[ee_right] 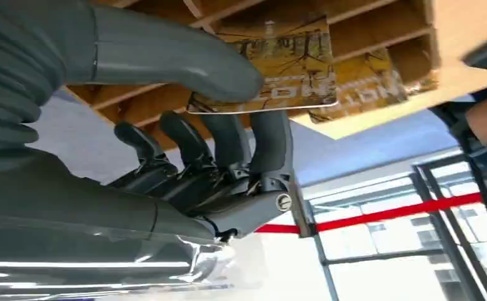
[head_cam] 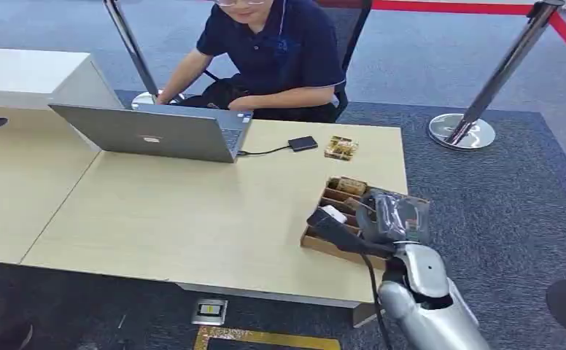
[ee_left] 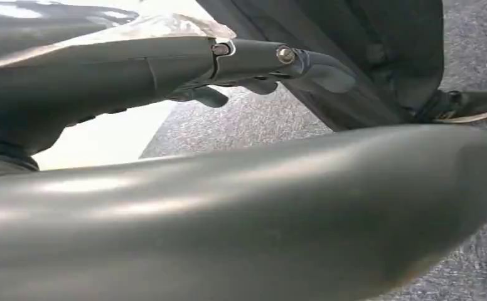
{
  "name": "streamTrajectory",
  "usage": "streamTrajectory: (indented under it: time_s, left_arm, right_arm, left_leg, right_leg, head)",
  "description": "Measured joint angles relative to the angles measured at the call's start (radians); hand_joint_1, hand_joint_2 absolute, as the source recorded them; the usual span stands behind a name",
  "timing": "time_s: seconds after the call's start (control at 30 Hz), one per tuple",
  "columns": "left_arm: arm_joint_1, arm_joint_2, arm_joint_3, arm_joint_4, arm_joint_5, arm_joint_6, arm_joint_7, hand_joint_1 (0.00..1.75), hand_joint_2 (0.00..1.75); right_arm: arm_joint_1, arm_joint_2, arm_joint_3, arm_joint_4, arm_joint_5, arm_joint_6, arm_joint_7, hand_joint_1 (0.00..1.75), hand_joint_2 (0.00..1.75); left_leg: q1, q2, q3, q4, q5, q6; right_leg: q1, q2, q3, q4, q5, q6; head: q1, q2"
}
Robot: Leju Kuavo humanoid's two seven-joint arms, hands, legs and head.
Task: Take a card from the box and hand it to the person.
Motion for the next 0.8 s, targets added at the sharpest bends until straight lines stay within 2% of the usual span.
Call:
streamTrajectory:
  time_s: [0.33,0.4,0.5,0.67,0.8]
  left_arm:
    - [0.000,0.000,0.000,0.000,0.007,0.001,-0.002,0.00,0.00]
    - [0.000,0.000,0.000,0.000,0.004,0.001,-0.003,0.00,0.00]
    - [0.000,0.000,0.000,0.000,-0.001,0.000,-0.002,0.00,0.00]
    - [-0.003,0.000,0.000,0.000,-0.009,0.000,-0.002,0.00,0.00]
    - [-0.006,0.000,-0.009,0.000,-0.017,0.001,-0.006,0.00,0.00]
  right_arm:
    - [-0.002,-0.040,0.008,-0.165,-0.025,0.024,-0.041,1.45,1.75]
    - [-0.016,-0.045,0.011,-0.195,-0.032,0.033,-0.047,1.41,1.75]
    - [-0.056,-0.045,0.017,-0.202,-0.046,0.043,-0.049,1.45,1.75]
    - [-0.173,-0.005,0.029,-0.138,-0.070,0.051,-0.049,1.48,1.75]
    - [-0.304,0.067,0.035,0.009,-0.075,0.052,-0.037,1.48,1.75]
  left_leg:
    - [0.000,0.000,0.000,0.000,0.000,0.000]
    - [0.000,0.000,0.000,0.000,0.000,0.000]
    - [0.000,0.000,0.000,0.000,0.000,0.000]
    - [0.000,0.000,0.000,0.000,0.001,-0.001]
    - [0.000,0.000,0.000,0.000,0.002,-0.002]
  right_leg:
    - [0.000,0.000,0.000,0.000,0.000,0.000]
    - [0.000,0.000,0.000,0.000,0.000,0.000]
    - [0.000,0.000,0.000,0.001,0.000,0.000]
    - [0.000,0.000,0.000,0.001,0.001,-0.001]
    - [0.000,0.000,-0.001,0.003,0.002,-0.002]
  head:
    - [0.000,0.000]
    - [0.000,0.000]
    - [0.000,0.000]
    - [0.000,0.000]
    - [0.000,0.000]
